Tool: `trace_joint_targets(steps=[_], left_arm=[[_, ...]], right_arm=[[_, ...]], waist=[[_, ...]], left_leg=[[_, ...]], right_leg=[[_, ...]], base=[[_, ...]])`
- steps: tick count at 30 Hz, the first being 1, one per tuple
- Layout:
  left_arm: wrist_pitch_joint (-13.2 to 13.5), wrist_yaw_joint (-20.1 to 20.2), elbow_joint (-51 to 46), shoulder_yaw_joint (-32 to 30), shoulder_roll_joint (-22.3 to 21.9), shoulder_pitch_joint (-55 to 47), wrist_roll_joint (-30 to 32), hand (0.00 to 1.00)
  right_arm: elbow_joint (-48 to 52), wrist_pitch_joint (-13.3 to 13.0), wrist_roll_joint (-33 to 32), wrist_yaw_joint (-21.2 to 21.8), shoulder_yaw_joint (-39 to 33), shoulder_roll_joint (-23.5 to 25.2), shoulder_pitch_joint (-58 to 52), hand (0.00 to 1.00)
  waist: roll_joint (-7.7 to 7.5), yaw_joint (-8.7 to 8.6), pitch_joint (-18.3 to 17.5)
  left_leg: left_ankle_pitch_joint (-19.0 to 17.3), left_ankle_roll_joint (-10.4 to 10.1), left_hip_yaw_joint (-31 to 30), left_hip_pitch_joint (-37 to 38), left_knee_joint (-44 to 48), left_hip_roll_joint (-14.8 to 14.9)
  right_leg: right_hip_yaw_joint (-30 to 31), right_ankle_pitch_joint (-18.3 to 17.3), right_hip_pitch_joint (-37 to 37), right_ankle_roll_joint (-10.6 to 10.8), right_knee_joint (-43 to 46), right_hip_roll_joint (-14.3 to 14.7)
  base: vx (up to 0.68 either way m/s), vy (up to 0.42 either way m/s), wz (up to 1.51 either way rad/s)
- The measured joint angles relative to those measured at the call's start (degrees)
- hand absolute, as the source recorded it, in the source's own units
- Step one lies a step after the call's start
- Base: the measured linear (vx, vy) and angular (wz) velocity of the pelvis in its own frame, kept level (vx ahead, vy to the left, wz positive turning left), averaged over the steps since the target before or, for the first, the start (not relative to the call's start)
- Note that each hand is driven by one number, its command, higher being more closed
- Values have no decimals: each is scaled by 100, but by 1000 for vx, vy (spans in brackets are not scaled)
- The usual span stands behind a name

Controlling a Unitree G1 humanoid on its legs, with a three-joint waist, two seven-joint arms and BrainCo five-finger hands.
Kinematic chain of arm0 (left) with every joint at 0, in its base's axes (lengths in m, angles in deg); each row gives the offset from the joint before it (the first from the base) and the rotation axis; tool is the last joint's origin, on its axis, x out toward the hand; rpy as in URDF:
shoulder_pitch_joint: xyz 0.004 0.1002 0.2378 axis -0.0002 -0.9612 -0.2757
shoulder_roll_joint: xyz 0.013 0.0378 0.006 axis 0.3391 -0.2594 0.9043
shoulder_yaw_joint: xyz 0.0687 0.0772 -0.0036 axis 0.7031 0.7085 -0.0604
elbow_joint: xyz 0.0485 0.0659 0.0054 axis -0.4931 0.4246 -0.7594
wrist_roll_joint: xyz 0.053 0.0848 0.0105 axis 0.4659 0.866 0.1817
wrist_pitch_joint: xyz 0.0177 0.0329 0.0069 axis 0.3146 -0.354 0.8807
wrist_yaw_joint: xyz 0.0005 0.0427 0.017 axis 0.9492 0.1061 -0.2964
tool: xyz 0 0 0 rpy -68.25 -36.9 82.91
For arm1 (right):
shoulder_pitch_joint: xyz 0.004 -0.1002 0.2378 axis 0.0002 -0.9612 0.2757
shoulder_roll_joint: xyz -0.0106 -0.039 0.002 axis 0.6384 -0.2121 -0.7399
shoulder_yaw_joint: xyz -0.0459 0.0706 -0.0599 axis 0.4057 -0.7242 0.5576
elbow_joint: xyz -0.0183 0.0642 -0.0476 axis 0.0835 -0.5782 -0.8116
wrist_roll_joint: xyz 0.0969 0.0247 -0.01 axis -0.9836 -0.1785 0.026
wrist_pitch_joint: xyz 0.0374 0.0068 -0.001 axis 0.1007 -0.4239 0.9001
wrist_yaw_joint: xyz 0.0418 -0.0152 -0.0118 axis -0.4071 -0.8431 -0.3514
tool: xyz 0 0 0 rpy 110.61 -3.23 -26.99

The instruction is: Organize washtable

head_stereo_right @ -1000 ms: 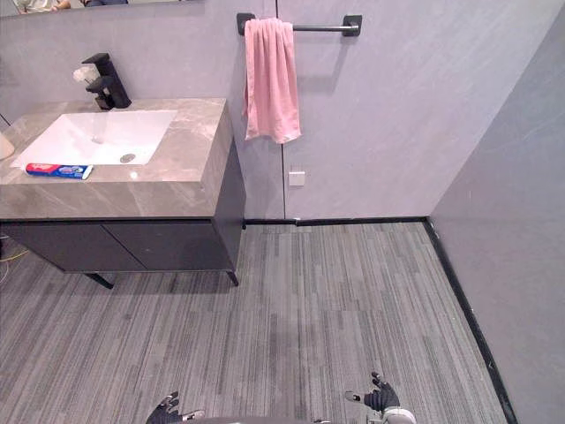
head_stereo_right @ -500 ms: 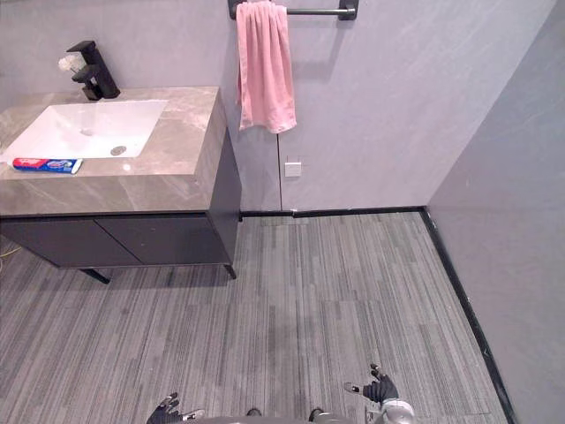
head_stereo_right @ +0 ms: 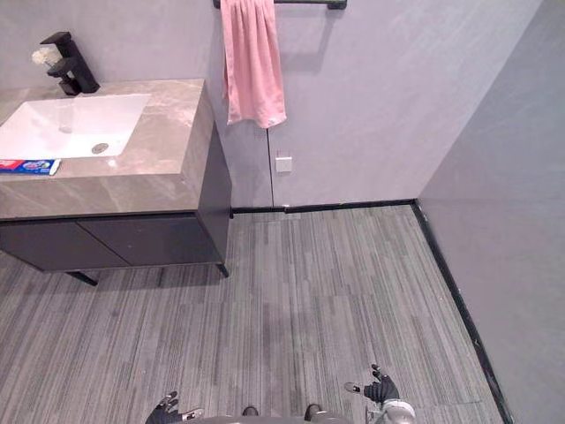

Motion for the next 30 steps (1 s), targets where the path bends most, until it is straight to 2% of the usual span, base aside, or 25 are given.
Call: trace_joint_targets(steps=[4,6,7,8,10,11,12,14,16,17,19,20,21,22,24,25,27,28,30], left_arm=[[0,-3,-3,7,14,15,-2,0],[-1,-5,-2,15,16,102,-3,0],[0,-6,-6,30,24,175,-3,0],[-1,-6,-30,91,51,252,-3,0],[4,-6,-122,267,117,269,-10,0],[4,-6,-122,295,134,289,-10,0],[2,-4,-130,315,190,371,-8,0],[-2,-4,-180,310,337,448,-6,0],[-1,-9,-232,288,386,456,-6,0],[-1,-12,-233,283,422,473,-8,0],[-1,-12,-241,283,448,482,-10,0],[1,-16,-245,279,492,487,-10,0],[3,-16,-245,259,422,503,-10,0],[13,-11,-259,238,365,492,-9,0],[44,-13,-318,220,306,505,-10,0],[46,-13,-381,172,221,507,-16,0],[49,-17,-389,166,152,441,-87,0],[47,-16,-389,166,111,399,-139,0],[51,-14,-454,153,41,385,-191,0]], right_arm=[[58,11,-17,-3,-4,-15,19,0],[174,21,-19,-3,-4,-21,23,0],[202,33,-25,-3,-4,-21,32,0],[204,52,-56,-3,-2,-32,33,0],[210,67,-66,-5,25,-36,98,0],[214,67,-66,-6,30,-34,116,0],[263,69,-61,-3,53,-27,128,0],[324,78,-54,4,103,-16,87,0],[424,75,-41,5,212,-53,106,0],[425,73,-36,5,238,-60,146,0],[424,73,-27,9,249,-75,165,0],[424,74,-5,9,249,-90,103,0],[410,82,2,12,246,-132,-10,0],[409,87,-4,10,239,-153,-15,0],[416,93,8,18,262,-173,45,0],[389,99,5,13,290,-226,46,0],[365,112,-13,7,313,-268,-7,0],[380,101,-42,2,323,-278,4,0],[420,53,-103,-4,327,-318,150,0]], waist=[[-3,7,35],[25,7,91],[29,-3,124],[27,-4,151],[50,-11,192],[55,-16,198],[35,-24,282],[12,-34,335],[-41,-62,338],[-24,-131,343],[34,-204,368],[-27,-212,383],[-41,-212,353],[58,-204,324],[148,-210,341],[248,-203,401],[244,-136,427],[170,-87,458],[153,46,466]], left_leg=[[-333,87,327,-205,439,79],[-499,121,443,-327,688,121],[-601,131,496,-392,835,131],[-720,153,542,-437,1006,131],[-898,187,664,-381,1179,146],[-924,203,686,-338,1177,144],[-954,237,690,-147,1101,128],[-1031,212,663,31,1058,93],[-1085,132,643,138,1018,159],[-1100,76,608,173,1001,279],[-1130,-157,535,240,914,467],[-1200,-322,464,330,876,504],[-1295,-482,360,422,923,649],[-1324,-542,297,402,1070,795],[-1164,-818,101,-270,2474,1176],[-854,-693,-50,-834,3914,1588],[-893,-685,148,-1069,4949,1855],[-952,-604,260,-1135,5273,1872],[-1032,-482,418,-1503,5430,1772]], right_leg=[[327,15,-202,25,104,30],[455,-123,-393,65,398,31],[474,-304,-562,100,736,1],[430,-542,-794,207,1262,-54],[151,-798,-1262,481,2388,-187],[43,-808,-1406,492,2730,-242],[-279,-870,-1724,480,3521,-411],[-750,-1104,-1990,394,4058,-750],[-980,-1123,-2175,416,3754,-867],[-1063,-1077,-2281,374,3293,-828],[-1058,-742,-2368,294,2425,-639],[-881,-352,-2375,215,2045,-602],[-916,-69,-2345,-152,2253,-571],[-1034,-189,-2340,-184,2343,-500],[-1227,-405,-2153,-419,2202,-334],[-1421,-410,-1607,-472,1737,-178],[-1452,-406,-873,-479,1237,-37],[-1430,-408,-515,-481,1022,-25],[-1301,-409,-147,-482,690,-22]], base=[[-4,3,-50],[23,29,-37],[38,39,-25],[55,50,-28],[46,52,-27],[59,49,-16],[68,33,-2],[135,24,3],[202,-28,6],[289,-119,16],[416,-203,22],[487,-295,38],[448,-292,41],[459,-322,34],[470,-340,29],[464,-315,38],[405,-232,27],[386,-177,0],[346,-92,-26]])
